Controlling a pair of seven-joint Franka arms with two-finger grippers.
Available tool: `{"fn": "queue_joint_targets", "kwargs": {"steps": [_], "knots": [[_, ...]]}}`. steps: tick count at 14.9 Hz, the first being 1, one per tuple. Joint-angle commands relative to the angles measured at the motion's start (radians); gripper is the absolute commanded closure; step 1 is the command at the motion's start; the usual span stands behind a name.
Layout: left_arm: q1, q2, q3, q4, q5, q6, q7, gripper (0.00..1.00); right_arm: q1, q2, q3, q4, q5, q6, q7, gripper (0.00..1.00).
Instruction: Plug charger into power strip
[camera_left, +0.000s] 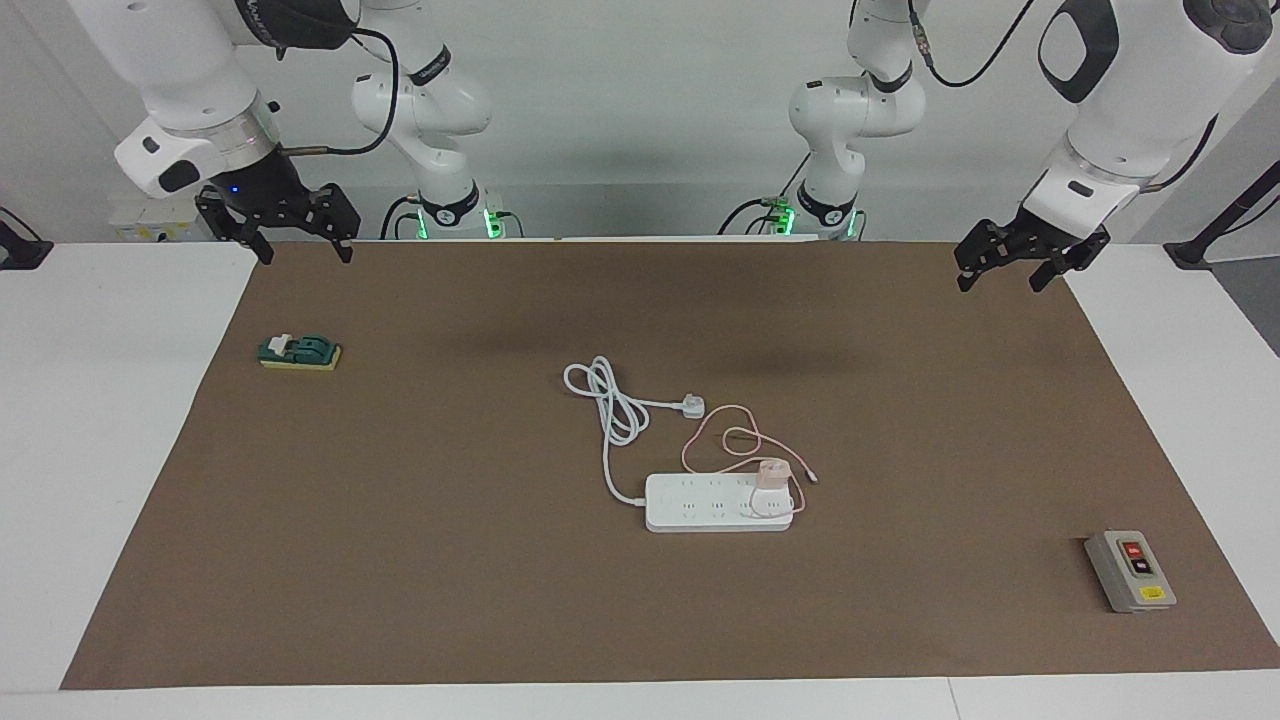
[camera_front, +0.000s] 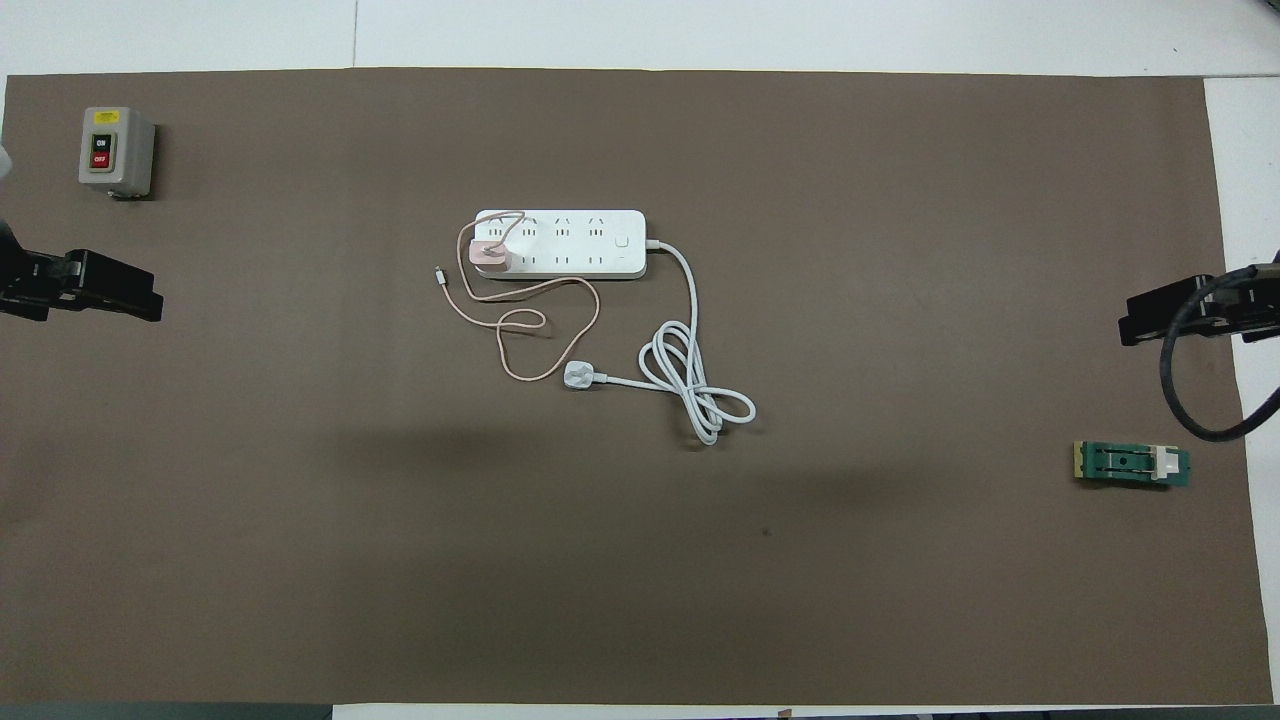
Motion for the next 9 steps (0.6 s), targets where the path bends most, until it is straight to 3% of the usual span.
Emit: {"fn": "queue_joint_targets", "kwargs": {"steps": [1, 9], "knots": [[0.030, -0.031, -0.034, -0.041, 0.002, 0.031, -0.008, 0.00, -0.004, -0.009, 0.006, -0.008, 0.001, -0.004, 0.011, 0.00], [0.020, -0.035, -0.033, -0.044, 0.002, 0.038, -0.008, 0.00, -0.004, -0.009, 0.006, -0.008, 0.003, -0.004, 0.011, 0.00]]}}
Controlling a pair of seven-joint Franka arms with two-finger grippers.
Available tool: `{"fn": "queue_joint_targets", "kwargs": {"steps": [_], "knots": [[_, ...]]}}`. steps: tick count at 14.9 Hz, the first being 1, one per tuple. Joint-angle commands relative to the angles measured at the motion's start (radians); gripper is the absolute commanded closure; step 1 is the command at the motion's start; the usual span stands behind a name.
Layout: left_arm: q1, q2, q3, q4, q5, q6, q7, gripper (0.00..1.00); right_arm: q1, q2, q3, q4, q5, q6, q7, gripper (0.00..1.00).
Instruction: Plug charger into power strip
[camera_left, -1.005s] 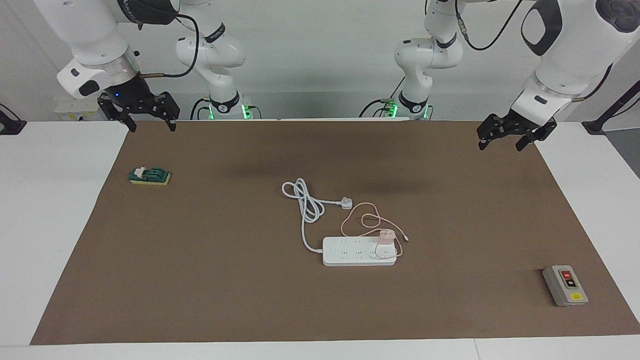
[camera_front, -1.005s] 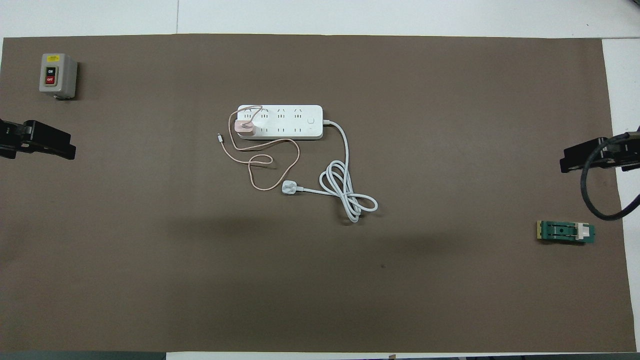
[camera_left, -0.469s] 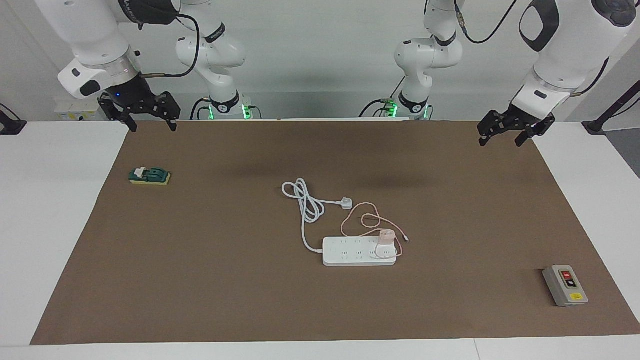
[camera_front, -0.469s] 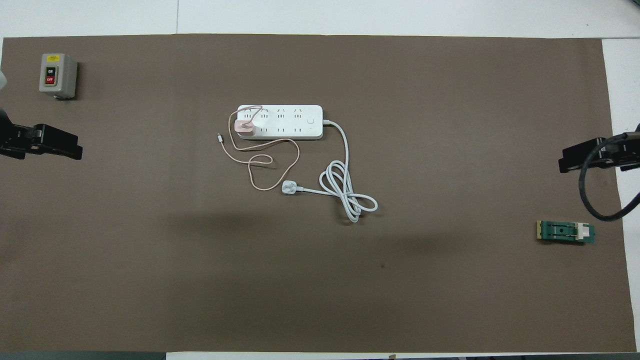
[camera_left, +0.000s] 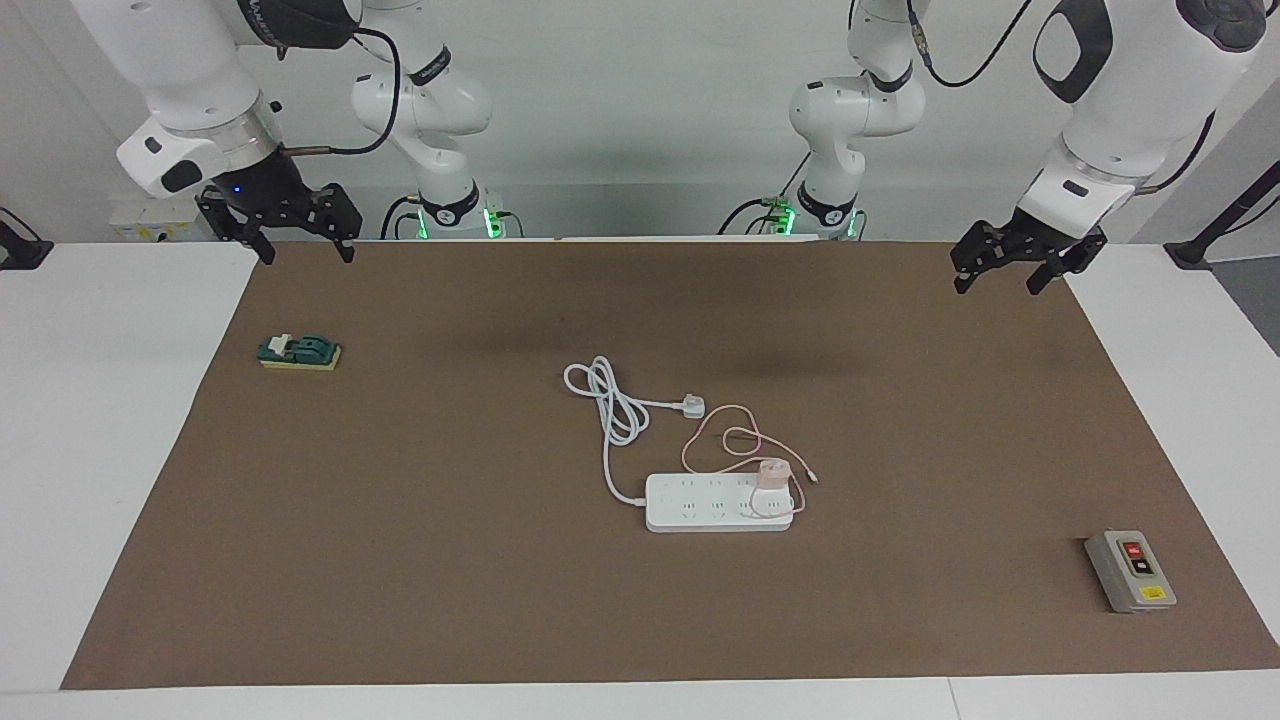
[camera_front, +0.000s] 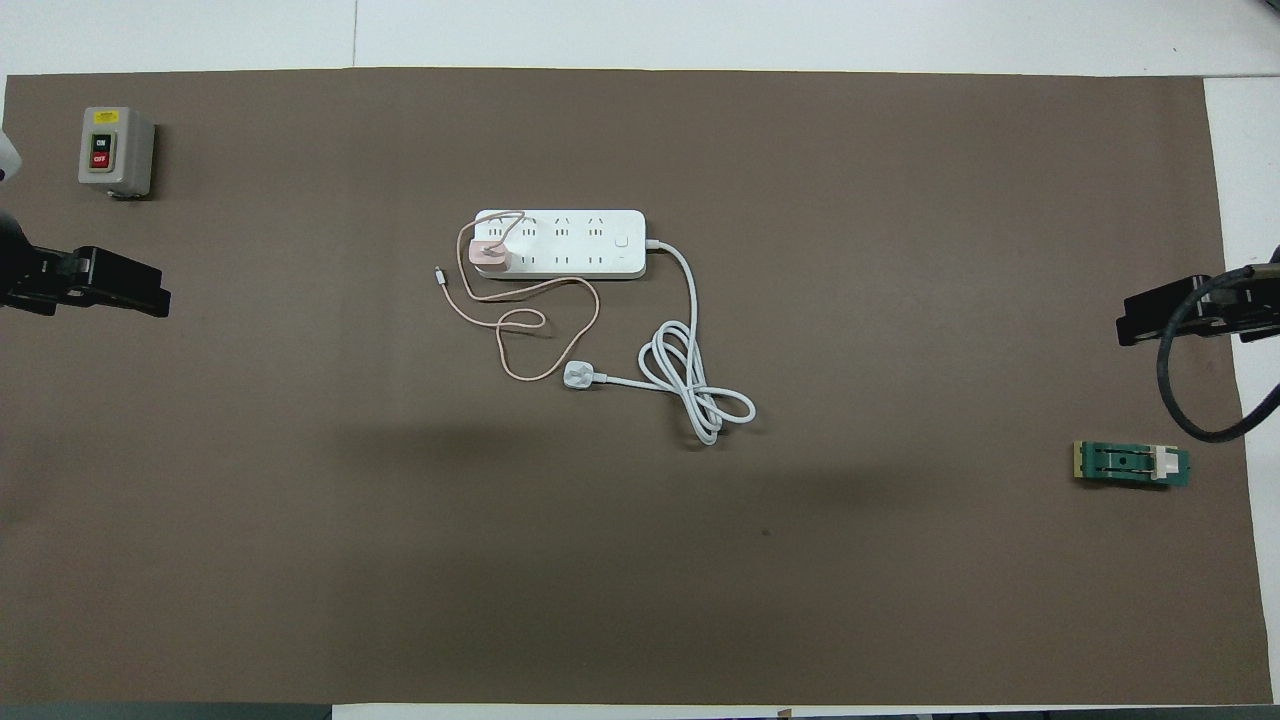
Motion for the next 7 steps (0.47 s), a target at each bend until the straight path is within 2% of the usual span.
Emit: {"fn": "queue_joint_targets", "kwargs": {"steps": [1, 7], "knots": [[0.009, -0.034, -0.010, -0.042, 0.002, 0.026, -0.008, 0.00, -0.004, -0.009, 0.005, -0.008, 0.003, -0.004, 0.011, 0.00], [0.009, -0.034, -0.010, -0.043, 0.002, 0.015, -0.008, 0.00, -0.003, -0.009, 0.005, -0.008, 0.003, -0.004, 0.010, 0.00]]}}
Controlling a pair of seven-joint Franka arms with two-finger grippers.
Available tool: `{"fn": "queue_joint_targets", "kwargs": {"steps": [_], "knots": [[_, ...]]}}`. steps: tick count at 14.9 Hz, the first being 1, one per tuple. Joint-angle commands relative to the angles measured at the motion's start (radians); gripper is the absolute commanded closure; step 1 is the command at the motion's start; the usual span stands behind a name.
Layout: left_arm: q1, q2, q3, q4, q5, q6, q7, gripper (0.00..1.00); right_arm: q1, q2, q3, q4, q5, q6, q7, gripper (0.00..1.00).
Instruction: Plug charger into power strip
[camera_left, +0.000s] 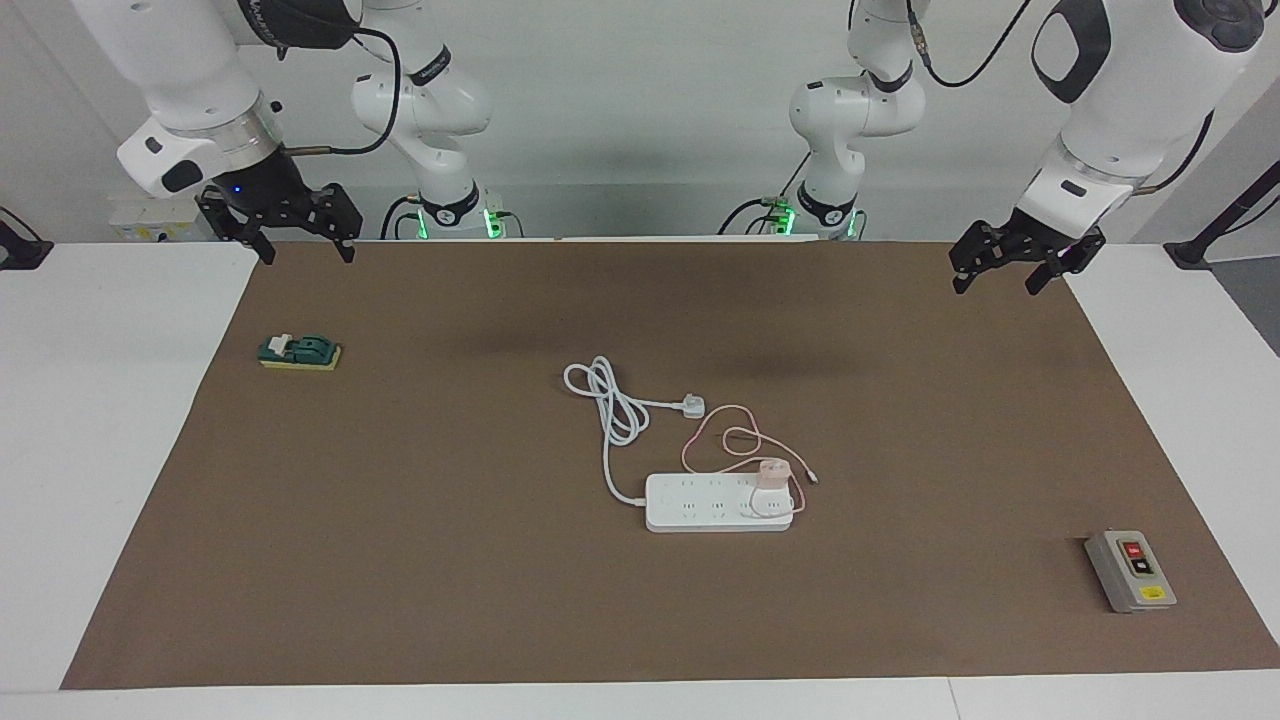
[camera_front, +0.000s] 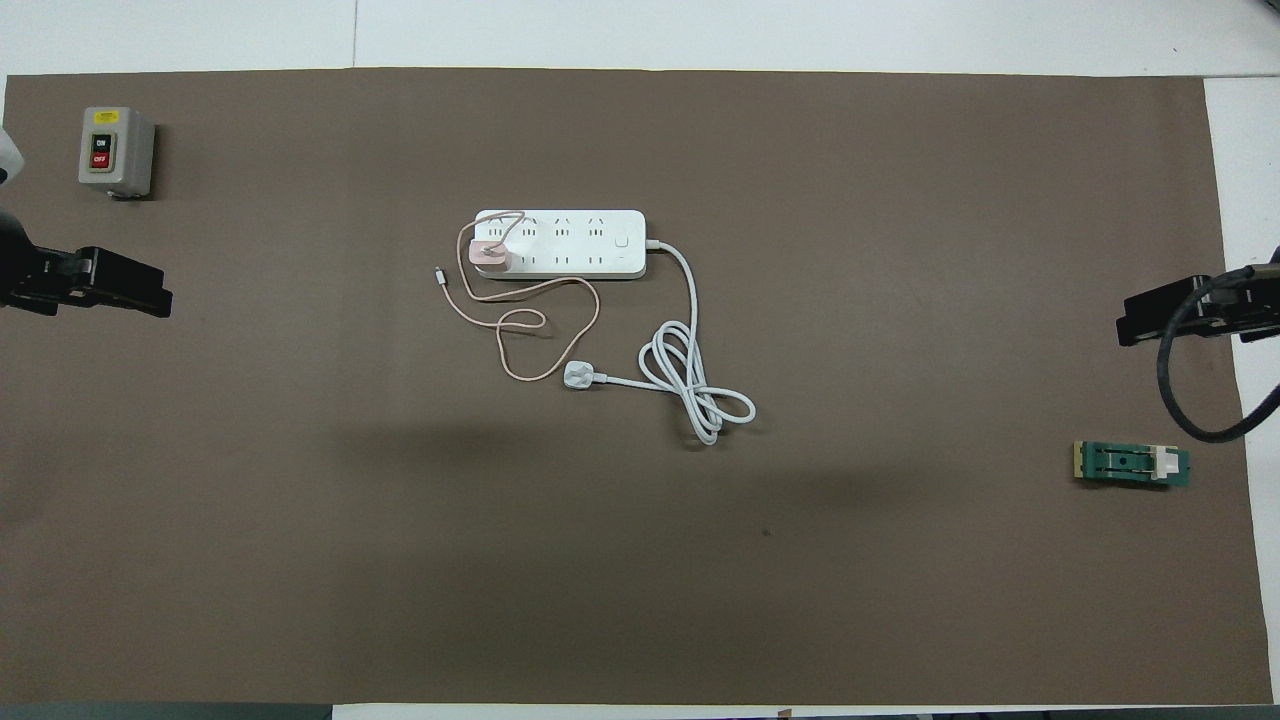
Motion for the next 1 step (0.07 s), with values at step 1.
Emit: {"fn": "queue_joint_targets", "kwargs": {"steps": [1], "knots": [[0.007, -0.032, -0.008, -0.041, 0.002, 0.018, -0.008, 0.00, -0.001, -0.009, 0.004, -0.008, 0.003, -0.004, 0.010, 0.00]]}}
